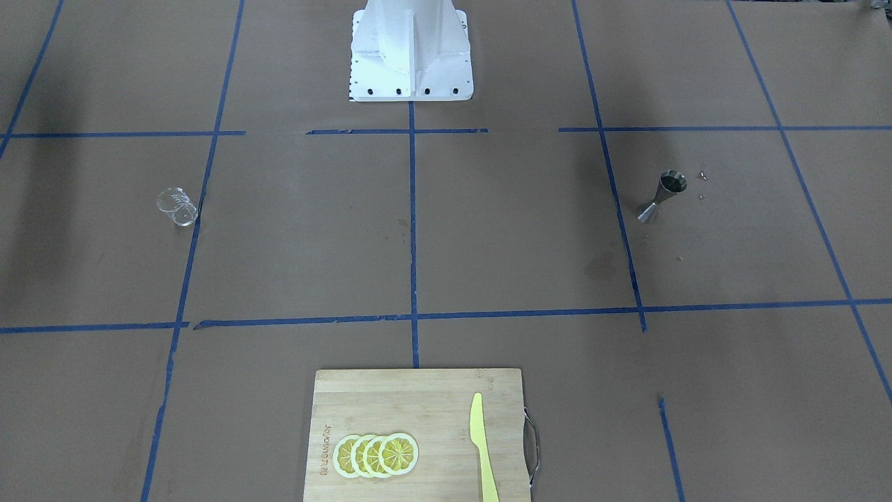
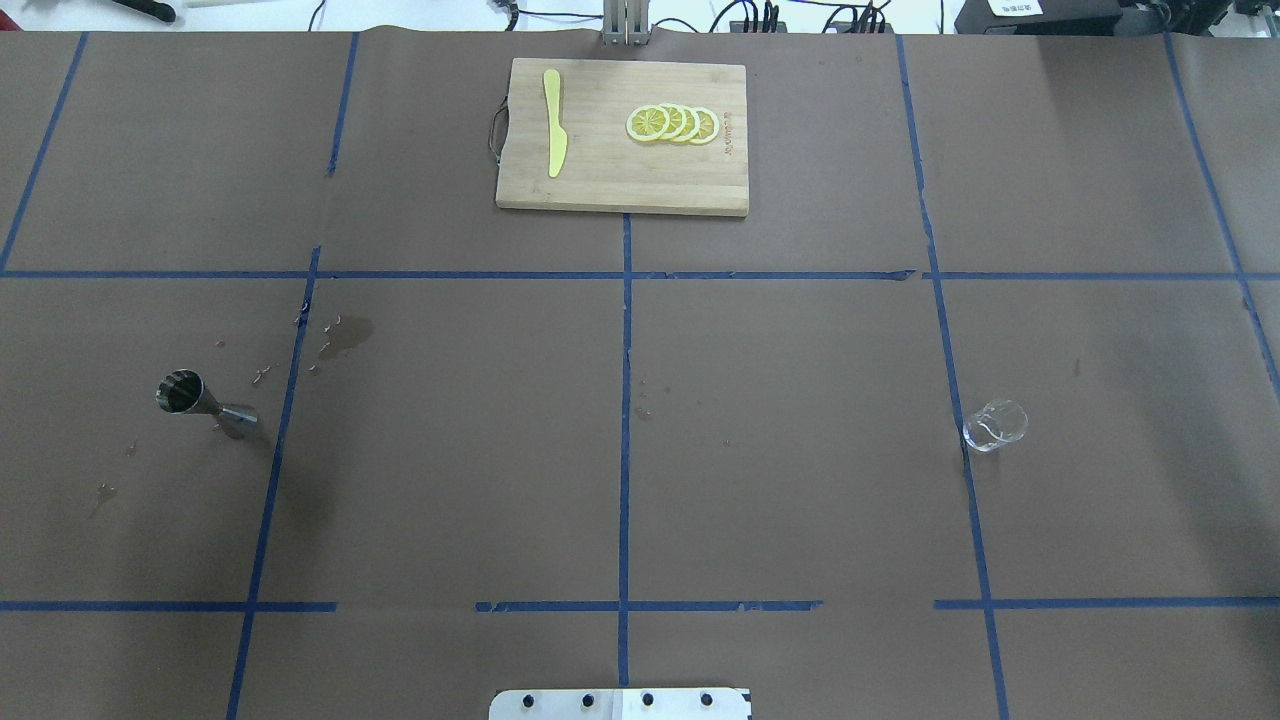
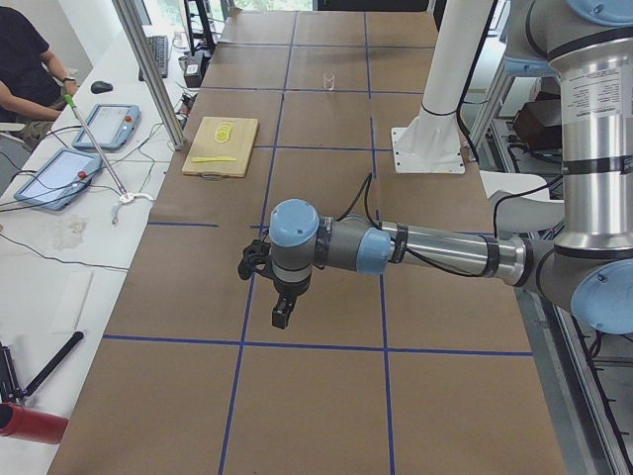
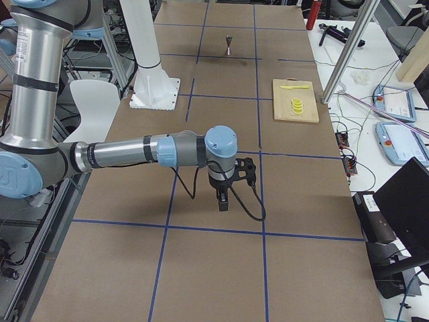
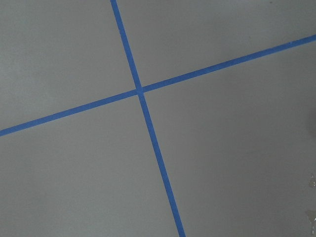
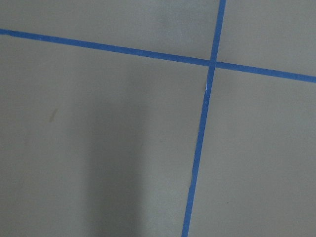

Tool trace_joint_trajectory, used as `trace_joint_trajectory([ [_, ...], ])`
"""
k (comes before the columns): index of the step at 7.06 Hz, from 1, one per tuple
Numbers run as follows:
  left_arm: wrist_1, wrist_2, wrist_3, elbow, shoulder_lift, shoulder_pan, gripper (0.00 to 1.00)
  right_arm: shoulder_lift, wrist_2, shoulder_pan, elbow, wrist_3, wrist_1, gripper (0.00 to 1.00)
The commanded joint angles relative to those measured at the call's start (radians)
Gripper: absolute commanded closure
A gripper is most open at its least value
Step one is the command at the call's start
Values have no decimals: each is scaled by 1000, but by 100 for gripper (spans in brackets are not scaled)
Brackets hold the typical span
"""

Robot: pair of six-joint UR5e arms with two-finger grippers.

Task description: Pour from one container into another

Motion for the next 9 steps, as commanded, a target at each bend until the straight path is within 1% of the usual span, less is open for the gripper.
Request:
trace_joint_trajectory([
  [1,-17,1,-3,5,1,-2,0,-3,2,0,-1,0,-2,0],
  [6,-19,0,-2,-15,30,-30,0,-12,-1,1,9,0,6,0],
  [9,-18,1,0,-24,35,-84,0,-26,-1,1,5,-9,6,0],
])
